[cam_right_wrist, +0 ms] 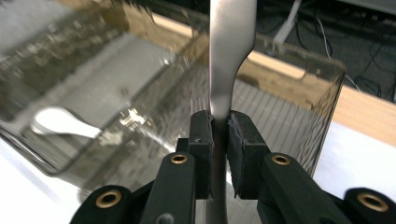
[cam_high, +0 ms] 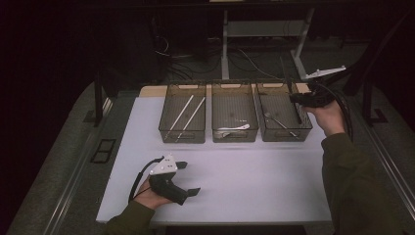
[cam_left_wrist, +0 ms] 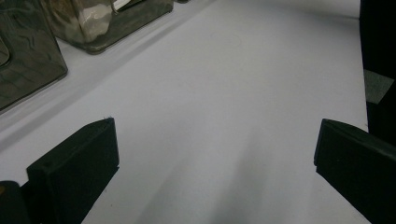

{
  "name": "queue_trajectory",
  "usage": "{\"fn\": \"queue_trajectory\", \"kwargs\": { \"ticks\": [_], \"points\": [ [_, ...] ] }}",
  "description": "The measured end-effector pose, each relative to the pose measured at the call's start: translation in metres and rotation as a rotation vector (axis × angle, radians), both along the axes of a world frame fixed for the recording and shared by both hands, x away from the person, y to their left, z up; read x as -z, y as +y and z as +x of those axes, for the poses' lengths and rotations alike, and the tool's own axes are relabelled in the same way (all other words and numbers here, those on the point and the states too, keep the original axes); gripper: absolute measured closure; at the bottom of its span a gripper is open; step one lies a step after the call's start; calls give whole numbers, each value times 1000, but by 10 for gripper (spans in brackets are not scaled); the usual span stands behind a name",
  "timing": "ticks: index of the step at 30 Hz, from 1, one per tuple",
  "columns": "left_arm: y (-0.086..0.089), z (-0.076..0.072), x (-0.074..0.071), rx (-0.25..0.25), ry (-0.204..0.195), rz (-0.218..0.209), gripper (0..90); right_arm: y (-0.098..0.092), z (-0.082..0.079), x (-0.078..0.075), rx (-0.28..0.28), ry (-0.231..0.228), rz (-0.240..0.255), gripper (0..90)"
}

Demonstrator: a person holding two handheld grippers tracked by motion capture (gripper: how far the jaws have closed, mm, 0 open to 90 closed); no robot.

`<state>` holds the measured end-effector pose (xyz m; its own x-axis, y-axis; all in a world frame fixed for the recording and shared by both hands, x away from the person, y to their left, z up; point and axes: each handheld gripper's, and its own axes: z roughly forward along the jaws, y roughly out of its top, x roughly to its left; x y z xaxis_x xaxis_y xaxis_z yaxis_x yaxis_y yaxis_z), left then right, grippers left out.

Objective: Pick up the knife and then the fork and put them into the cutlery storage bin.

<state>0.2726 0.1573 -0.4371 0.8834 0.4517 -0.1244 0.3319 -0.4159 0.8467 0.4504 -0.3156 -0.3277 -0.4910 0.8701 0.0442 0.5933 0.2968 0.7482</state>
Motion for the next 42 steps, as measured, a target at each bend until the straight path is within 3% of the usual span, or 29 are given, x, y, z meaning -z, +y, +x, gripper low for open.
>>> {"fn": "queue_trajectory", "kwargs": {
  "ticks": [9,17,23,28,34,39,42],
  "points": [
    [0,0,0,3,-2,-1,0,-1,10,38,14,123,-79,802],
    [-1,0,1,4,1,-2,0,3,15,57,3,203,-136,800],
    [-2,0,1,6,3,2,0,8,17,62,1,207,-159,797],
    [-1,0,1,5,1,2,0,10,20,66,-5,240,-153,743],
    [-2,0,1,5,2,0,0,6,16,63,0,223,-79,638],
    [-2,0,1,2,3,6,0,2,7,57,-2,200,24,547],
    [-1,1,1,-6,4,3,0,0,0,55,0,179,53,495]
  ]
}}
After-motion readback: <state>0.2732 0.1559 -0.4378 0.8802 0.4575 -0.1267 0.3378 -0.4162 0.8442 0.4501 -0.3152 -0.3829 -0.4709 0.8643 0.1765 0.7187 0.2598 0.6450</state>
